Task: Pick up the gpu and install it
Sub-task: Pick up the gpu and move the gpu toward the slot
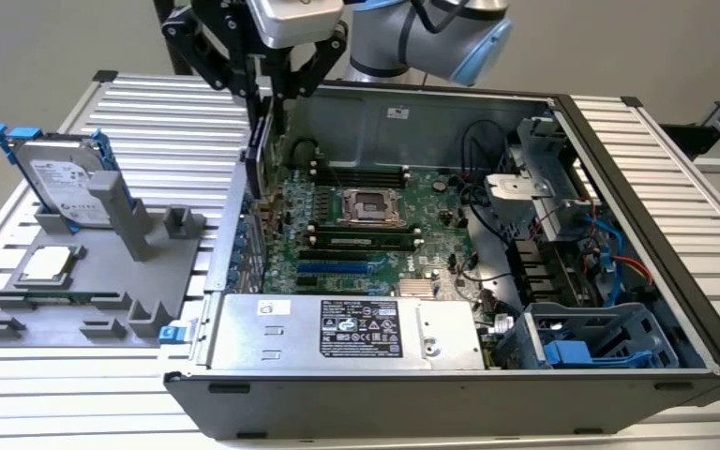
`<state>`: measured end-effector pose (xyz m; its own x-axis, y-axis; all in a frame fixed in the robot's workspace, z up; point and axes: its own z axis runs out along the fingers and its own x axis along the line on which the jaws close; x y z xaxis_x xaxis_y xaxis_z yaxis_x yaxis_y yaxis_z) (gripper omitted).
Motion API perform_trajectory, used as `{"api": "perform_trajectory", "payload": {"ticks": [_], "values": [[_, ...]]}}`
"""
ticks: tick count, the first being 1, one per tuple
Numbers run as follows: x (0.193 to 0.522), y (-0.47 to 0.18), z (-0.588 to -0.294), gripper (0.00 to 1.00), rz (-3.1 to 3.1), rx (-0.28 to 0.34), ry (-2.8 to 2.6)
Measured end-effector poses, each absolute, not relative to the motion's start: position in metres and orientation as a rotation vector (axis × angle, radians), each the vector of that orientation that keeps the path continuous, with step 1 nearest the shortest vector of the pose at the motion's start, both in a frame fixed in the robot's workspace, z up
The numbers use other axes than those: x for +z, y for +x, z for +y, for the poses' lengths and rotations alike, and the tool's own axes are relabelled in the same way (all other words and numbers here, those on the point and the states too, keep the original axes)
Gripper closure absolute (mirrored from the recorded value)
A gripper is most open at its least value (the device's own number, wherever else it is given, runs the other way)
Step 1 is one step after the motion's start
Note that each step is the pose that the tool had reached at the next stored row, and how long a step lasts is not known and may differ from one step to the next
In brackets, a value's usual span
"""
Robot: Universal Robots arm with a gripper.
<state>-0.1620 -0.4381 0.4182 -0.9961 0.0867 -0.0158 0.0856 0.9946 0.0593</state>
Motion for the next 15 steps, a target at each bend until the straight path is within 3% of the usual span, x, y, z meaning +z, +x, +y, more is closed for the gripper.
{"api": "perform_trajectory", "payload": {"ticks": [15], "values": [[0.418,-0.144,-0.433,1.00,3.119,0.091,0.135]]}}
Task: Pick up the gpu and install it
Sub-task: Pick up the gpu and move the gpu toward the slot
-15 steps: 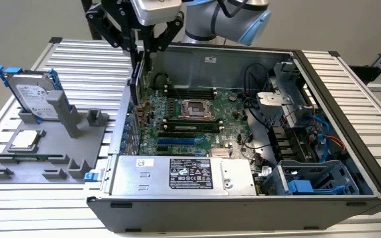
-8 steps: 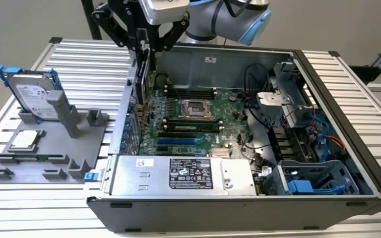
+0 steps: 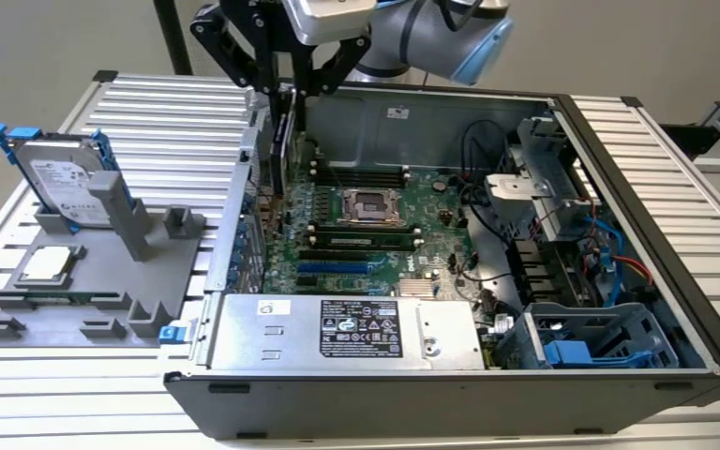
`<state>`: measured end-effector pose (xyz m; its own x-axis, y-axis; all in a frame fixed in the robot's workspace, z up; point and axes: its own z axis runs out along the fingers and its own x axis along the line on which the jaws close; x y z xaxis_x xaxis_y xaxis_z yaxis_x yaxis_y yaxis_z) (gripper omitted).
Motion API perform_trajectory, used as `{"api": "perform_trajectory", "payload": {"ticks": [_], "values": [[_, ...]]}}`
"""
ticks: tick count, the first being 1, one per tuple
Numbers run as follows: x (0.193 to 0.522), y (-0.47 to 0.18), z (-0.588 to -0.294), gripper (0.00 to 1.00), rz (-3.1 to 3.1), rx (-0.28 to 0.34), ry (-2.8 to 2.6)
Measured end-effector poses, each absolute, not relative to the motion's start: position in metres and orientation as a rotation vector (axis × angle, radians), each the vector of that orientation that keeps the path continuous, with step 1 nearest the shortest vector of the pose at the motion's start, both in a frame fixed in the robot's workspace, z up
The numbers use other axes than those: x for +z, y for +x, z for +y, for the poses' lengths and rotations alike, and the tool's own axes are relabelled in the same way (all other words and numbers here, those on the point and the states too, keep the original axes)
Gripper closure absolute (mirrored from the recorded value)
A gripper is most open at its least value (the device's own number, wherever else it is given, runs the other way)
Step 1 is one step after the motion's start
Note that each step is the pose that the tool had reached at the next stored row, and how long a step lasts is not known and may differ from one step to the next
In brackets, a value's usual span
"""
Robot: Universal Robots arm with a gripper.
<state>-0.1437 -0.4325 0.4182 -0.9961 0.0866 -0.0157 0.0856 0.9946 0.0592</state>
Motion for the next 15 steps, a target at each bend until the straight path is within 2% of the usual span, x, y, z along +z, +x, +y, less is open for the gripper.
{"api": "perform_trajectory", "payload": {"ticks": [15], "values": [[0.418,-0.122,-0.425,1.00,3.119,0.091,0.135]]}}
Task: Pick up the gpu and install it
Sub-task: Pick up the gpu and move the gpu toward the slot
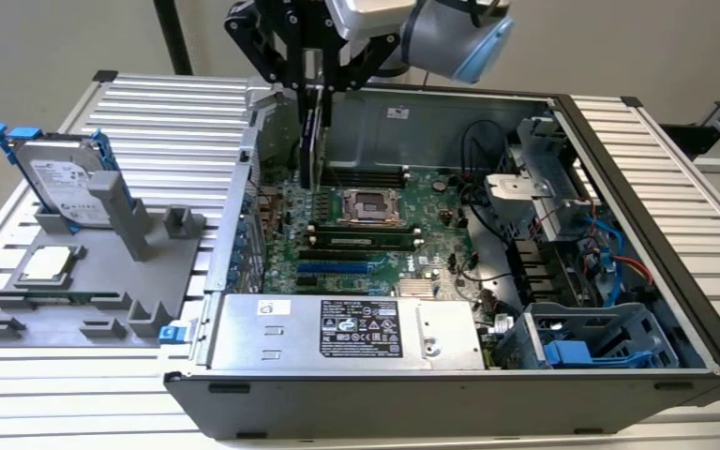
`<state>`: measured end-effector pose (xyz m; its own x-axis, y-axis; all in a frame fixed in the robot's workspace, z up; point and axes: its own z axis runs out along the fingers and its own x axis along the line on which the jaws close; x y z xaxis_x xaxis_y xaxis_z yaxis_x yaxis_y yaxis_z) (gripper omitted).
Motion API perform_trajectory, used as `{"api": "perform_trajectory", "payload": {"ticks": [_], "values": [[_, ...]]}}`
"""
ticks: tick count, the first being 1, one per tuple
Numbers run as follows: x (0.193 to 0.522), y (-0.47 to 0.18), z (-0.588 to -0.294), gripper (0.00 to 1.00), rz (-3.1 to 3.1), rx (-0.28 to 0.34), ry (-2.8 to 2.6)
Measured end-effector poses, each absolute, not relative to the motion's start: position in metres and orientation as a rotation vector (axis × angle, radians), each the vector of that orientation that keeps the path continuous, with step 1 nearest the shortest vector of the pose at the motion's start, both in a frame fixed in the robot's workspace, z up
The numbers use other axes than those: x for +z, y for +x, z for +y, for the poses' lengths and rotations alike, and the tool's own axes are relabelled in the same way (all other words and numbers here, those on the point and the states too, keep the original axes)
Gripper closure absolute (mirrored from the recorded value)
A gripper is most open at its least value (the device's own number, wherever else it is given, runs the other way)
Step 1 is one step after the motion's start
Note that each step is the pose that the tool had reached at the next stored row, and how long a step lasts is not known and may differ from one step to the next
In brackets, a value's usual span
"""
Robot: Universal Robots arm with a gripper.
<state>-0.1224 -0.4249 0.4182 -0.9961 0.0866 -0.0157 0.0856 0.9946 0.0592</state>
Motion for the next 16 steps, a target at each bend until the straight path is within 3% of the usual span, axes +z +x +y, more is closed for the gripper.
{"api": "perform_trajectory", "payload": {"ticks": [16], "values": [[0.418,-0.098,-0.417,1.00,3.119,0.092,0.135]]}}
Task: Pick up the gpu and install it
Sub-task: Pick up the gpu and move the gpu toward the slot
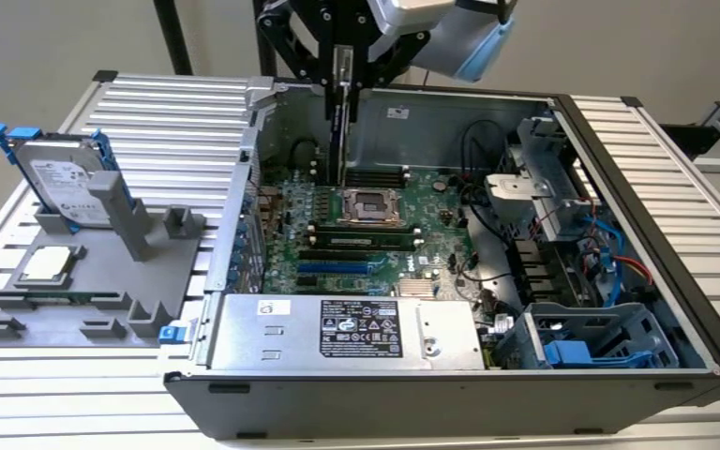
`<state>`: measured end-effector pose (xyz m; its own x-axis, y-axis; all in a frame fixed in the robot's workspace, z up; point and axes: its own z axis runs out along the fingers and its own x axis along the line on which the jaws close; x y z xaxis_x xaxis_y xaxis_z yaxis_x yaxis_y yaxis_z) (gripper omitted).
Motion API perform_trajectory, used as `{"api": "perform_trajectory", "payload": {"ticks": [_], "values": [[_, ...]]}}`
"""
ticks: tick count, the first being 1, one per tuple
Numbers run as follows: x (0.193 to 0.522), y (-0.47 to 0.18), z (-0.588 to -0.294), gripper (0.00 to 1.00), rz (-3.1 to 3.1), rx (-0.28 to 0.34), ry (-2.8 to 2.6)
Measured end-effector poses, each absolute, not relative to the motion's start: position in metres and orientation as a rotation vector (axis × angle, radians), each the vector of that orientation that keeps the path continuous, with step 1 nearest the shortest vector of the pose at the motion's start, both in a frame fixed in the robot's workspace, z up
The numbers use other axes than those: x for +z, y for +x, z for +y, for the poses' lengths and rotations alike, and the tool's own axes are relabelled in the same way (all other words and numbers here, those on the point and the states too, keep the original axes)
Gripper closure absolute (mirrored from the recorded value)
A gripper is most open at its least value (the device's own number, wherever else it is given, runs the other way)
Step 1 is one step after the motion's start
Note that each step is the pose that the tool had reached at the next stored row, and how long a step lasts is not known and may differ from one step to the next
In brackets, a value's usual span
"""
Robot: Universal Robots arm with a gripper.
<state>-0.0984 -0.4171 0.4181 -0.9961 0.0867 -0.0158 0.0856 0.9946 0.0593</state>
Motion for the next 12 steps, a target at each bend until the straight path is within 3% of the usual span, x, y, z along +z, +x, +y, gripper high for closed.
{"api": "perform_trajectory", "payload": {"ticks": [12], "values": [[0.418,-0.081,-0.411,1.00,3.119,0.091,0.135]]}}
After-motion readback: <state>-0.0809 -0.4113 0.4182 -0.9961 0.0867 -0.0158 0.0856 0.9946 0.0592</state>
